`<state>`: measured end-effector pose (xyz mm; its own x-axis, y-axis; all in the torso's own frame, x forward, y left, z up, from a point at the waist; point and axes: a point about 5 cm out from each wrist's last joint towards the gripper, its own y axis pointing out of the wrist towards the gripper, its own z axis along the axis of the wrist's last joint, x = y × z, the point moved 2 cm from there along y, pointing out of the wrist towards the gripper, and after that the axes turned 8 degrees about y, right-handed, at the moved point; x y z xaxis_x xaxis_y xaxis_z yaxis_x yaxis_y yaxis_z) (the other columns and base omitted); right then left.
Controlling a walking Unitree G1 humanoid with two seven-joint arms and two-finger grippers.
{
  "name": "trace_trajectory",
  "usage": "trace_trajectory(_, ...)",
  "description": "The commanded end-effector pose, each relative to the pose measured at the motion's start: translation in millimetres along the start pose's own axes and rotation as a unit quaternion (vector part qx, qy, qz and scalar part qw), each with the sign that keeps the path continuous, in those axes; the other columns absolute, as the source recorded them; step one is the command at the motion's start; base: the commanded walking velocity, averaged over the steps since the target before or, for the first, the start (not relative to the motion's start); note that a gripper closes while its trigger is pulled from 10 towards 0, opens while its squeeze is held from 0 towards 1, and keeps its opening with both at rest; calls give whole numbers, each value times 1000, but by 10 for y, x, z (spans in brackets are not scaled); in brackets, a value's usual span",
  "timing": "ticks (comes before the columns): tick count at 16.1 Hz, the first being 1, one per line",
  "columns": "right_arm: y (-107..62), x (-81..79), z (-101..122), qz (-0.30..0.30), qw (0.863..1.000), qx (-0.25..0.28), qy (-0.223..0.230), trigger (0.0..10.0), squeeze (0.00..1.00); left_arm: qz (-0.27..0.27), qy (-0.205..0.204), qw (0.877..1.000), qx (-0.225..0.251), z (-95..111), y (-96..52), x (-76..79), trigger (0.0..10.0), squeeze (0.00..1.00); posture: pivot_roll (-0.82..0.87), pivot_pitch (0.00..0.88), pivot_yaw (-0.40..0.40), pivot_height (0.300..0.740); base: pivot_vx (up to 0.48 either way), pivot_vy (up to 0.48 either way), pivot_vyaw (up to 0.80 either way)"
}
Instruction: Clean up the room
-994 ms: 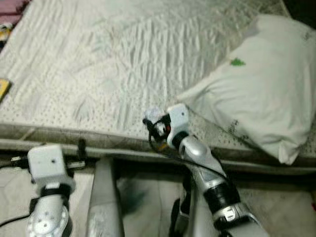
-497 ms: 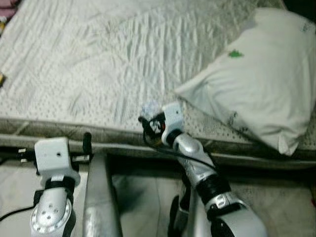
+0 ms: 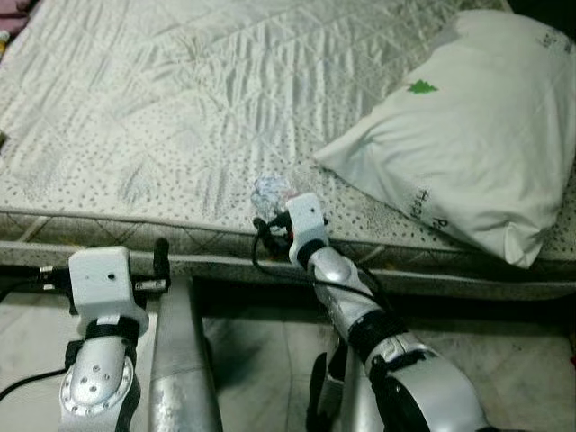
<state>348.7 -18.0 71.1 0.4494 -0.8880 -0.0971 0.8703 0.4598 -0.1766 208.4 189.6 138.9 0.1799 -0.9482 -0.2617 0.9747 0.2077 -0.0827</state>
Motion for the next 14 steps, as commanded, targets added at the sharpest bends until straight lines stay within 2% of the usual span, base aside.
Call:
trace_trajectory(1,95,-247,111,18,1000,10,-8,10000,0,2,5,1000,-4,-26,-32,-4,10000,0,166,261,-103,526,0,0,0)
trace_trajectory(2,103,-222,114,9,1000,7,-6,9137,0,2,5,1000,-4,-26,-37,-3,10000,0,170,265,-110,526,0,0,0)
trace_trajectory(3,113,-191,106,-4,1000,0,-17,3020,0,3,5,1000,-5,-29,-40,-4,10000,0,170,265,-112,526,0,0,0)
trace_trajectory(4,118,-177,111,-9,1000,1,-12,0,0,6,5,1000,-6,-31,-46,-9,10000,0,168,269,-116,526,0,0,0)
trace_trajectory(14,78,-134,-13,-15,1000,-14,-4,0,0,1,4,1000,-4,-35,-21,10,10000,0,158,265,-111,526,0,0,0)
